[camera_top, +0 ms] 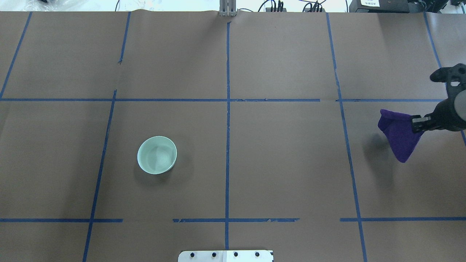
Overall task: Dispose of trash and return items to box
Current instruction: 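Carry the cloth into the pink tray while the left lowers the cup into the bin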
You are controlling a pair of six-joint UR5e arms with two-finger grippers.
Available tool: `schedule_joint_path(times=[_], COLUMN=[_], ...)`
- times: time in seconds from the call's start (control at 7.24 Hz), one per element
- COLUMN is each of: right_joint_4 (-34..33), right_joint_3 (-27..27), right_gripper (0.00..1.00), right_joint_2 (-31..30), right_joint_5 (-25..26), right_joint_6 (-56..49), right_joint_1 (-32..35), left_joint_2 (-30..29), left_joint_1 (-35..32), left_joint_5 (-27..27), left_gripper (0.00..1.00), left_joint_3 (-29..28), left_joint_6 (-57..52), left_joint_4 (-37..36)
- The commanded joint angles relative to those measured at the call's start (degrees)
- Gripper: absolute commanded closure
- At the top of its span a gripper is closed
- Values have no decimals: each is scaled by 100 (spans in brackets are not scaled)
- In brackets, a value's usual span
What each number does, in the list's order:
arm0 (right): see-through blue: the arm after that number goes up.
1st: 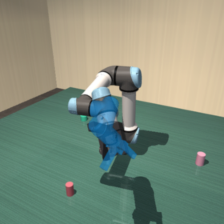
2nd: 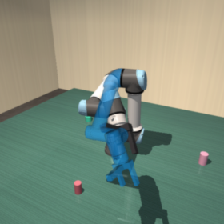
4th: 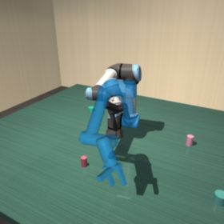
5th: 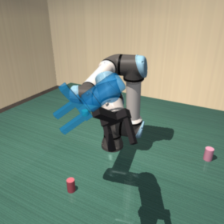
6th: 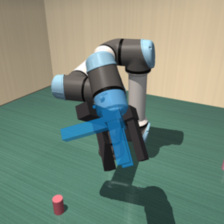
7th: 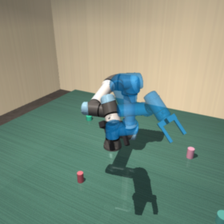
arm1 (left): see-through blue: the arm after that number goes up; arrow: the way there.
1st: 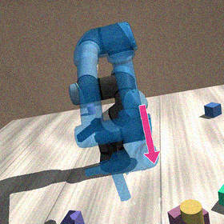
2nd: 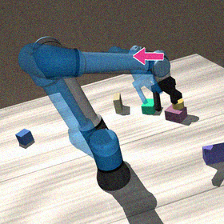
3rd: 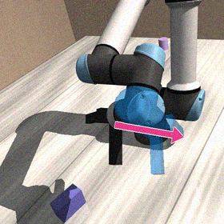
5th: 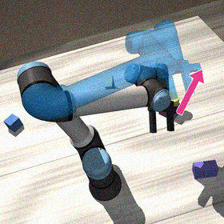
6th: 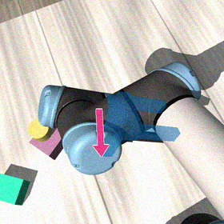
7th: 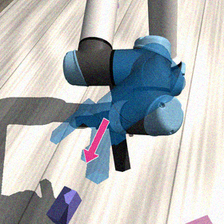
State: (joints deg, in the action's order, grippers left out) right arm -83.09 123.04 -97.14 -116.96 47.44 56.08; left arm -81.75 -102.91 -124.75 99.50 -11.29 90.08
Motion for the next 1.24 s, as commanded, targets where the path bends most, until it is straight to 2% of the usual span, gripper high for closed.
schedule_joint_path(times=[0.0, 0.14, 0.41, 0.69, 0.97, 1.1], right_joint_4=[12, 12, 3, -5, -6, -6], right_joint_3=[299, 291, 299, 291, 299, 273], right_gripper=[100, 100, 100, 100, 100, 100], right_joint_2=[-69, -69, -69, -77, -199, -314], right_joint_5=[-754, -1088, -1433, -1671, -1934, -1927], right_joint_6=[-172, -504, -787, -1085, -1237, -1750], right_joint_1=[1110, 1568, 2132, 2642, 3126, 3354], left_joint_2=[283, 291, 283, 283, 283, 274], left_joint_1=[86, 243, 953, 1289, 1605, 1825], left_joint_5=[-363, -392, -497, -524, -839, -945], left_gripper=[100, 100, 100, 100, 100, 100], left_joint_3=[-438, -510, -764, -1239, -1677, -1793], left_joint_6=[92, 162, 294, 303, 312, 460], left_joint_4=[536, 545, 763, 1457, 2097, 2362])
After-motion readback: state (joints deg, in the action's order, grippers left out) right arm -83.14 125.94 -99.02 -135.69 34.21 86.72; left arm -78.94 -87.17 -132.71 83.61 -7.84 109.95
